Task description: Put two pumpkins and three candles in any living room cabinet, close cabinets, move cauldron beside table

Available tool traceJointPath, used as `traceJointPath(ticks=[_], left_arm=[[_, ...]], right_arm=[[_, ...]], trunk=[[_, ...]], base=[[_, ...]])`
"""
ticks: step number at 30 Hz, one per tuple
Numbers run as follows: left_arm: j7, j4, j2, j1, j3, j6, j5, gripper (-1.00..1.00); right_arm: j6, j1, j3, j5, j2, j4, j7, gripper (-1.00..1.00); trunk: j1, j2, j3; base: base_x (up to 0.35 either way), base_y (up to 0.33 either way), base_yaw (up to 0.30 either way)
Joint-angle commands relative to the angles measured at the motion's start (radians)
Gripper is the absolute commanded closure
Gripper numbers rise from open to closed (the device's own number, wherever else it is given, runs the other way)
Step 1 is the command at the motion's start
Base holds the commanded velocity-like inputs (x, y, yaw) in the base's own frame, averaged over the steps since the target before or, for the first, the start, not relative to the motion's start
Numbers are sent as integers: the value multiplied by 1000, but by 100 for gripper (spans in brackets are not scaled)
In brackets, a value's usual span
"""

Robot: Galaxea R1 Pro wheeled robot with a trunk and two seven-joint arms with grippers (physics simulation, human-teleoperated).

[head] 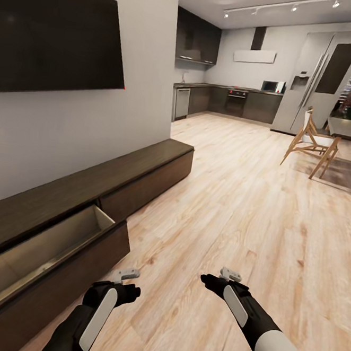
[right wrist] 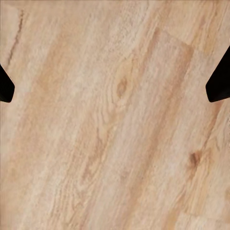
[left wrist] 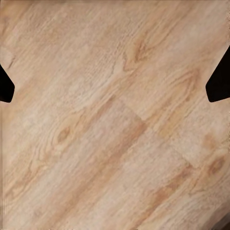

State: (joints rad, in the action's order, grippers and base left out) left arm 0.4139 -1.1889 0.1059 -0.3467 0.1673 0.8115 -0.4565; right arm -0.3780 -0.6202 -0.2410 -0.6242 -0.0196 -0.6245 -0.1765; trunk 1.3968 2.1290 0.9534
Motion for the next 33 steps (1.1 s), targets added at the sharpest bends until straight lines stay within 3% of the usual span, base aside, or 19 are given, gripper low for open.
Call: traceJointPath(ticks=[1, 14, 22, 33], left_arm=[[0, 0, 0, 0, 1, 0, 0, -100], [-1, 0, -1, 0, 1, 1, 1, -100], [-1, 0, -2, 0, 1, 1, -1, -100], [-1, 0, -4, 0, -1, 17, -5, -100]], right_arm=[[0, 0, 0, -1, 0, 0, 0, -100], [0, -1, 3, -9, 0, -1, 0, -100], [-2, -1, 9, -9, -1, -1, 2, -100], [2, -2, 118, -7, -3, -1, 9, -100]], trunk=[[-4, -7, -3], [-54, -98, -44], [-84, -154, -69], [-88, -161, -73]], base=[[0, 0, -4], [0, 0, -9], [0, 0, -233], [0, 0, -282]])
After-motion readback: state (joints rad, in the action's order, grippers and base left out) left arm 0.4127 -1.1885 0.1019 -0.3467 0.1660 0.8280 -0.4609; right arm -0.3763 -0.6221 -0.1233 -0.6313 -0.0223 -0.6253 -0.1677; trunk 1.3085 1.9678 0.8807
